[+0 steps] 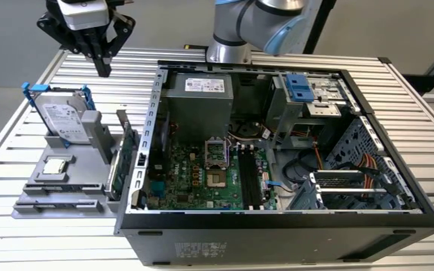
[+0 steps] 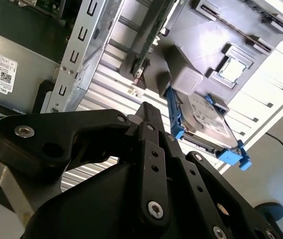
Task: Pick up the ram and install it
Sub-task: 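Reach for the ram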
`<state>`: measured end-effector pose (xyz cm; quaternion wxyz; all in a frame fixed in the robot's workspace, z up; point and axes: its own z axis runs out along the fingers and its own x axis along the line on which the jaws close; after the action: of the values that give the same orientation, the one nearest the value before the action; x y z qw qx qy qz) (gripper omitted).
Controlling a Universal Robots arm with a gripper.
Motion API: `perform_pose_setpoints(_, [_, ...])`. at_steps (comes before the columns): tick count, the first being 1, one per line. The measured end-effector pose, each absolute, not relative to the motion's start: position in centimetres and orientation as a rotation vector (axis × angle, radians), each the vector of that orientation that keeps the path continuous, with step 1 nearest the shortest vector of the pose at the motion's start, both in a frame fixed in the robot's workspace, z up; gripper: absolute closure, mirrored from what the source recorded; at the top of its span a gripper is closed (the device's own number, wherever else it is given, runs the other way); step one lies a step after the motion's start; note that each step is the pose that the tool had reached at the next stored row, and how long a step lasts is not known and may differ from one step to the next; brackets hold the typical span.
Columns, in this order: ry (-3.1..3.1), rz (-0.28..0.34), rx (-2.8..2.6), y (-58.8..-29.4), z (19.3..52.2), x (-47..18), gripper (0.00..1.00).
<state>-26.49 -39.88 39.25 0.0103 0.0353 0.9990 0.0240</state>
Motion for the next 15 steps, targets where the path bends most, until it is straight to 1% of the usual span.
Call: perform_pose_setpoints(15, [3.118,0.075,0.110,-39.9,39.2,-28.2,1.00])
